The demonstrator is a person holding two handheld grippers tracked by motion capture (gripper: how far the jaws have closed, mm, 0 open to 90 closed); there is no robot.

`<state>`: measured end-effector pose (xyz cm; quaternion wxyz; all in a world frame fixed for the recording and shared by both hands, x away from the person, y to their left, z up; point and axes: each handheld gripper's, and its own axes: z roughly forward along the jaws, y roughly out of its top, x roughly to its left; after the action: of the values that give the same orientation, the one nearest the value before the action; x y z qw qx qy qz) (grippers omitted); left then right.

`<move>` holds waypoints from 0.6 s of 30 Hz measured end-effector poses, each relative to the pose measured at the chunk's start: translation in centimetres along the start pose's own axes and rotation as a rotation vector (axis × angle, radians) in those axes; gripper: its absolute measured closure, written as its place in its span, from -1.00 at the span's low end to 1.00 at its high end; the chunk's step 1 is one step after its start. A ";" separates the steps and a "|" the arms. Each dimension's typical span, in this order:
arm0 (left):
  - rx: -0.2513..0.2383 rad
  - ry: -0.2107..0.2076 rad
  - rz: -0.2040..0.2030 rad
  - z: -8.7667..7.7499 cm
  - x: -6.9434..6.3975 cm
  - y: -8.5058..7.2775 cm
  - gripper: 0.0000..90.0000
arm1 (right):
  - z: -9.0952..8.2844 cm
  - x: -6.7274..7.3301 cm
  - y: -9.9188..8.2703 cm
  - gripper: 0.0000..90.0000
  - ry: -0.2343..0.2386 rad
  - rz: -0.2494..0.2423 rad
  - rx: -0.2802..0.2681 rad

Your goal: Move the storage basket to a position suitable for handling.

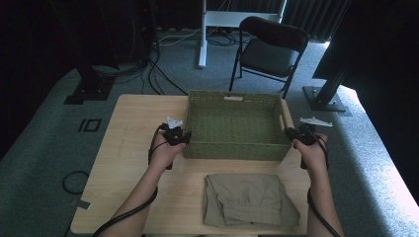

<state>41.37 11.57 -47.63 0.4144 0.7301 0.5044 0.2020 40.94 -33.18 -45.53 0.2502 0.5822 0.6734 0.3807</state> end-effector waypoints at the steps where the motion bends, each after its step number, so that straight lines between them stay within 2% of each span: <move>1: -0.002 -0.016 -0.009 0.0 0.0 0.1 0.42 | 0.0 0.0 0.0 0.75 0.000 -0.002 0.001; 3: 0.001 -0.057 -0.010 -0.1 0.0 0.3 0.16 | -0.1 0.1 -0.1 0.60 0.008 -0.005 0.005; 4: 0.003 -0.066 -0.014 -0.2 0.0 0.5 -0.02 | -0.1 0.1 -0.1 0.46 0.022 -0.009 0.000; 5: 0.003 -0.066 -0.014 -0.2 0.0 0.5 -0.12 | -0.1 0.1 -0.1 0.46 0.022 -0.009 0.000; 6: 0.019 -0.119 -0.007 -0.2 -0.1 0.7 -0.33 | -0.3 0.3 0.0 0.14 0.063 -0.011 -0.024; 8: 0.018 -0.115 -0.004 -0.4 -0.1 0.8 -0.38 | -0.5 0.6 0.1 -0.06 0.102 -0.040 -0.052; 10: -0.009 -0.119 0.004 -0.5 0.0 0.9 -0.43 | -0.7 0.8 0.2 -0.15 0.110 -0.071 -0.094; 11: -0.026 -0.124 0.011 -0.6 0.1 1.0 -0.45 | -0.8 0.9 0.3 -0.20 0.123 -0.070 -0.111; 13: -0.046 -0.151 0.031 -0.9 0.1 1.3 -0.54 | -1.0 1.1 0.5 -0.27 0.161 -0.025 -0.115; 14: -0.044 -0.161 0.063 -1.2 0.1 1.5 -0.53 | -1.0 1.3 0.5 -0.35 0.162 -0.040 -0.129; 15: -0.044 -0.161 0.063 -1.2 0.1 1.5 -0.54 | -1.0 1.3 0.5 -0.35 0.162 -0.040 -0.129; 17: -0.057 -0.176 0.062 -1.6 0.2 1.6 -0.54 | -1.4 1.9 0.4 -0.48 0.175 -0.033 -0.150; 18: -0.058 -0.184 0.066 -1.8 0.2 1.7 -0.54 | -1.5 2.1 0.4 -0.53 0.176 -0.052 -0.164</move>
<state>41.14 12.26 -45.24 0.4730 0.7495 0.4338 0.1623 39.62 -31.45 -44.14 0.2466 0.5065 0.6742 0.4776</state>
